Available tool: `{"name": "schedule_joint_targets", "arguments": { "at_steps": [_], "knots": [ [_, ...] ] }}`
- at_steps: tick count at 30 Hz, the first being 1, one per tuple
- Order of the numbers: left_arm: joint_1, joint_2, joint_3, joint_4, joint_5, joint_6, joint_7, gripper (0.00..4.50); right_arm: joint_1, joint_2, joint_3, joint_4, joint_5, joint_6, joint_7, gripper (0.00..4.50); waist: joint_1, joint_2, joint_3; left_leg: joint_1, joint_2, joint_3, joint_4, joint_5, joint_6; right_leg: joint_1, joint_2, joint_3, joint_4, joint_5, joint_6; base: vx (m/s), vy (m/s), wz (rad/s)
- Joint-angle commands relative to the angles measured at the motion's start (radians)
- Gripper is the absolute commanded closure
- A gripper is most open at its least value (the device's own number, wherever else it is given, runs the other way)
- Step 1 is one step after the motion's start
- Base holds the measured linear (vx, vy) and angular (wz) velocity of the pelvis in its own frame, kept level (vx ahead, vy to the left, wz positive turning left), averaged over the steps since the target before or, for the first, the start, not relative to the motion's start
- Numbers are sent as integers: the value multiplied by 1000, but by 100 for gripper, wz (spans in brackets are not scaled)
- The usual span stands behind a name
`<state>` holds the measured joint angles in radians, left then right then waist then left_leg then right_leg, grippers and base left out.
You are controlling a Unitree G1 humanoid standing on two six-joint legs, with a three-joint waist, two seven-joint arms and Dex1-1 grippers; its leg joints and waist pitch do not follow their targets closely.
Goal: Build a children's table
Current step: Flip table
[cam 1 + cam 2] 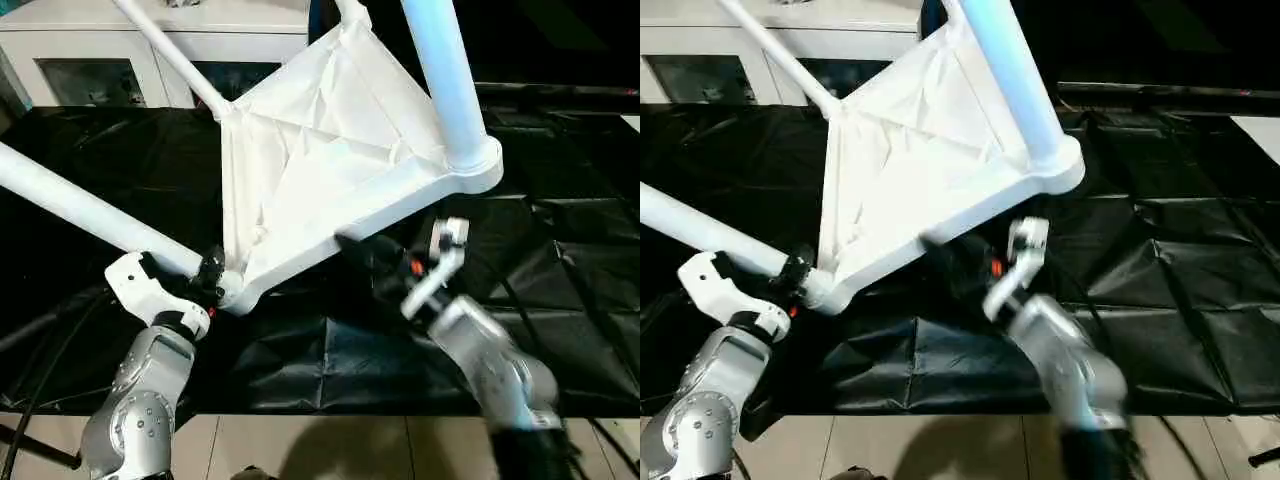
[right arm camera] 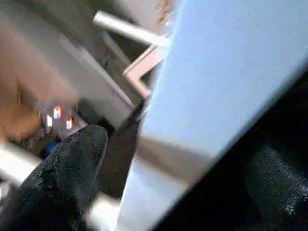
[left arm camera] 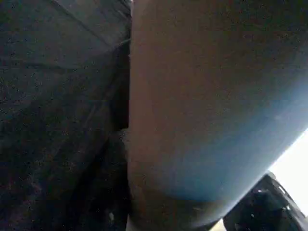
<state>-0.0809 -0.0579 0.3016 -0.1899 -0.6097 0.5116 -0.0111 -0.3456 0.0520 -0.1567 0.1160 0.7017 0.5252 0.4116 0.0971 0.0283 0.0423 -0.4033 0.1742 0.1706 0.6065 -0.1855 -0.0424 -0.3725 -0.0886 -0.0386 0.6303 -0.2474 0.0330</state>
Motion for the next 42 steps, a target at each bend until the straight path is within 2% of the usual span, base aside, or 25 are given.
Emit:
{"name": "schedule_joint_targets", "arguments": {
  "at_steps": [1,3,5,6,7,10,12,13,15,16,18,19,23,27,28,29,38,40,42],
  "knots": [
    [-16,-111,-24,-12,-52,0,-11,241,-27,11,-47,36,36,22,-46,0,-2,-8,-62,27,44,-15,-73,-57,14,30,-42,30,-61,112,-181,0,0,0],
    [-19,-110,-24,-11,-52,1,-9,241,-49,20,-62,62,46,19,-62,0,1,-3,-63,26,44,-15,-70,-41,11,31,-41,29,-59,138,-173,0,0,0],
    [-21,-97,-39,-1,-50,-2,-10,241,-108,41,-96,133,86,-7,-91,0,-1,-5,-64,25,43,-14,-70,-39,7,33,-42,29,-58,151,-171,0,0,0],
    [-21,-97,-39,-1,-50,-2,-10,241,-108,41,-96,133,86,-7,-91,0,-2,-3,-65,25,42,-14,-70,-40,4,33,-42,28,-57,157,-173,0,0,0],
    [-22,-85,-57,6,-43,-3,-13,241,-169,63,-140,208,127,-25,-129,0,-3,-2,-65,26,42,-13,-70,-48,3,30,-42,28,-57,153,-175,0,0,0],
    [-22,-77,-76,6,-29,0,-19,241,-215,74,-171,264,150,-19,-150,0,-4,-2,-64,27,43,-12,-72,-72,-1,30,-43,29,-60,123,-177,0,0,0],
    [-22,-69,-94,2,-16,3,-28,241,-246,81,-196,303,161,-2,-151,0,-6,-2,-66,26,42,-13,-71,-47,-3,33,-40,26,-56,156,-170,0,0,0],
    [-21,-66,-103,1,-11,5,-32,241,-263,79,-210,333,170,13,-152,0,-6,-10,-66,24,42,-12,-70,-36,0,36,-40,26,-56,171,-170,0,0,0],
    [-21,-63,-113,-2,-6,6,-36,241,-275,72,-212,361,165,24,-151,0,-6,-7,-67,24,41,-11,-68,-31,6,35,-42,25,-55,172,-177,0,0,0],
    [-19,-59,-129,-7,1,7,-43,241,-291,57,-207,411,152,40,-146,17,-5,-10,-67,24,42,-10,-68,-29,9,37,-43,26,-55,167,-177,0,0,0],
    [-18,-55,-137,-9,4,6,-45,241,-298,50,-202,431,145,42,-143,34,-5,-10,-68,22,41,-10,-67,-22,11,37,-44,25,-54,162,-184,0,0,0],
    [-17,-52,-143,-9,7,5,-45,241,-303,45,-200,446,142,45,-139,37,-5,-13,-68,22,41,-8,-66,-22,15,38,-44,26,-55,160,-184,0,0,0],
    [-16,-32,-176,-9,33,-1,-60,241,-310,34,-189,459,133,79,-112,77,-3,-11,-69,23,43,-9,-64,-4,32,36,-44,26,-53,166,-192,0,0,0],
    [-20,-36,-180,-6,41,-1,-61,241,-320,30,-197,479,127,73,-112,107,-3,-12,-69,22,43,-8,-64,-3,35,36,-45,25,-53,162,-204,0,0,0],
    [-23,-36,-179,-3,43,-1,-62,241,-325,27,-202,489,127,67,-113,117,-2,0,-69,23,43,-10,-63,-5,33,36,-46,25,-51,155,-209,0,0,0],
    [-24,-36,-179,-1,45,-3,-62,241,-328,24,-205,496,126,63,-111,123,-6,-7,-68,23,43,-8,-64,-11,32,36,-44,25,-54,154,-209,0,0,0],
    [-30,-31,-174,9,51,-10,-60,241,-349,5,-239,523,112,27,-111,193,-6,-5,-70,23,43,-8,-63,-12,36,36,-44,24,-53,163,-222,0,0,0],
    [-31,-29,-166,14,62,-10,-41,185,-355,0,-245,530,111,15,-114,212,-5,-4,-70,24,44,-8,-63,-21,33,37,-44,24,-54,146,-221,0,0,0],
    [-28,-29,-141,26,43,-15,-45,171,-362,-13,-252,530,102,-5,-118,219,-4,-3,-70,25,43,-8,-63,-19,29,35,-45,24,-54,145,-223,0,0,0]
  ]
}}
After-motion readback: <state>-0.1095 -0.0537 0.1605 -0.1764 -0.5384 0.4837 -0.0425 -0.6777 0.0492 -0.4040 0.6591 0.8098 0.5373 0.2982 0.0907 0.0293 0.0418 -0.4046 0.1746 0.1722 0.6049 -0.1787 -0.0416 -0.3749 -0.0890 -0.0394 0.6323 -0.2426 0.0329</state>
